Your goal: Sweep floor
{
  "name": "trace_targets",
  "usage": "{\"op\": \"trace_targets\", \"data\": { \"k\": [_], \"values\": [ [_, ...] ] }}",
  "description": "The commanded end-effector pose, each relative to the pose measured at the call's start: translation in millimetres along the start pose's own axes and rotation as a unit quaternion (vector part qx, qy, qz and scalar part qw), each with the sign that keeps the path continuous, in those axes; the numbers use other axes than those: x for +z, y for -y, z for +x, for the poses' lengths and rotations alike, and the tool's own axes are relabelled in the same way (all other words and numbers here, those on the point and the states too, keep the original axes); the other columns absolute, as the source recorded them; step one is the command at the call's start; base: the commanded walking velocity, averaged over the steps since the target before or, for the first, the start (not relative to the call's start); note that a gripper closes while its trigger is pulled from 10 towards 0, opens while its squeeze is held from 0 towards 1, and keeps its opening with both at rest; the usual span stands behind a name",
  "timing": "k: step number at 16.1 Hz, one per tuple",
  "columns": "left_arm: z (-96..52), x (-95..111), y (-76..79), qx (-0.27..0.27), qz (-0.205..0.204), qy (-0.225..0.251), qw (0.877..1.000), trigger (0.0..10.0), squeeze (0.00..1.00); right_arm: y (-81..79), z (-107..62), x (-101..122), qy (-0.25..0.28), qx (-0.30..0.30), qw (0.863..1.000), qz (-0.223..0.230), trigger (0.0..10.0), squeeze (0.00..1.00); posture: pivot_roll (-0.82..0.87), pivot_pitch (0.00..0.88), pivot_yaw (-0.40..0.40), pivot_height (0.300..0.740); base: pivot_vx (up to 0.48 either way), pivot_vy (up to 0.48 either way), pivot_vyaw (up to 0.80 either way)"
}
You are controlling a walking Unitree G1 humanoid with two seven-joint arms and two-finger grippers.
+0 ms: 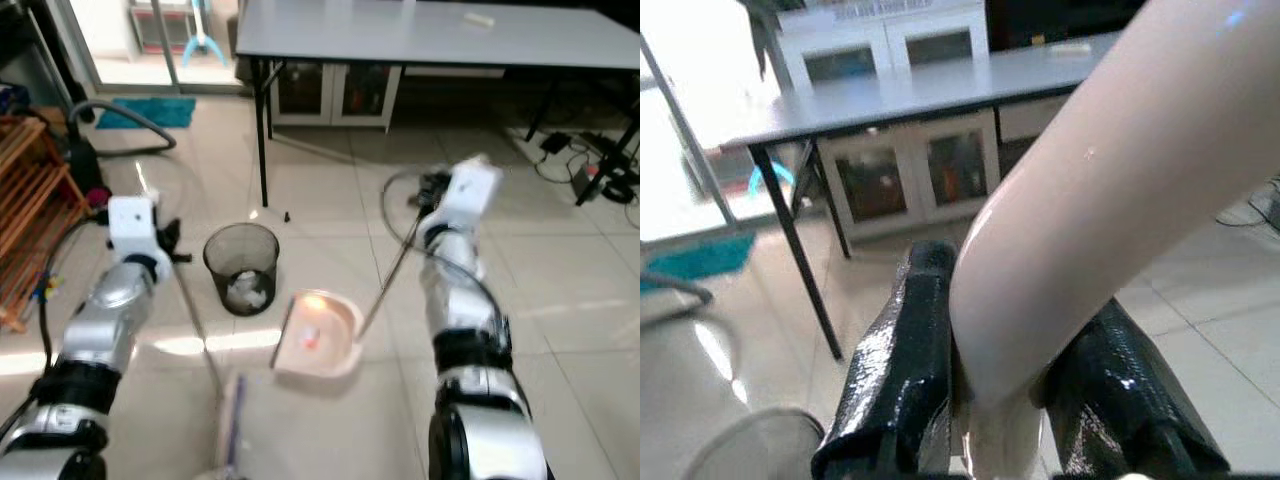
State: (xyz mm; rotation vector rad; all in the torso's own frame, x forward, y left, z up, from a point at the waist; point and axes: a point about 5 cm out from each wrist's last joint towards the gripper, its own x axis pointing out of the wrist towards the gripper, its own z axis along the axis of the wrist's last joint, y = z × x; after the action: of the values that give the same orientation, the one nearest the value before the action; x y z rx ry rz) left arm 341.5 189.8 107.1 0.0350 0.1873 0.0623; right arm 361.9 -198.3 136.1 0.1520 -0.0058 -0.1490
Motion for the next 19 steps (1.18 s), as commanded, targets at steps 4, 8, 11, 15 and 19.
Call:
{"op": "trace_targets", "data": {
  "k": [4,8,11,15,19],
  "values": [
    [2.6,10.8,9.5,-0.017,0.006,0.018,1.0,10.0,0.0,14.6,-8.0,-3.2,0.023,-0.024,0.997,-0.07,10.0,0.0,0.03,0.022,0.03,0.74,0.333,0.0,0.0],
    [2.8,10.6,12.4,-0.025,0.014,0.018,0.999,10.0,0.0,20.4,-14.5,-6.2,0.03,-0.036,0.996,-0.082,10.0,0.0,0.02,0.032,0.033,0.74,0.332,0.0,-0.4],
    [2.2,9.4,14.7,-0.03,0.018,0.018,0.999,10.0,0.0,22.3,-16.5,-9.1,0.027,-0.042,0.995,-0.084,10.0,0.0,0.02,0.032,0.036,0.74,0.33,0.0,-0.8],
    [2.1,9.6,14.6,-0.032,0.02,0.018,0.999,10.0,0.0,22.2,-17.6,-9.9,0.026,-0.046,0.995,-0.084,10.0,0.0,0.02,0.037,0.038,0.74,0.332,0.0,-0.6],
    [1.7,9.9,14.5,-0.032,0.02,0.018,0.999,10.0,0.0,20.5,-17.7,-10.6,0.026,-0.041,0.991,-0.122,10.0,0.0,0.03,0.04,0.037,0.74,0.334,0.0,0.14]
  ]
}}
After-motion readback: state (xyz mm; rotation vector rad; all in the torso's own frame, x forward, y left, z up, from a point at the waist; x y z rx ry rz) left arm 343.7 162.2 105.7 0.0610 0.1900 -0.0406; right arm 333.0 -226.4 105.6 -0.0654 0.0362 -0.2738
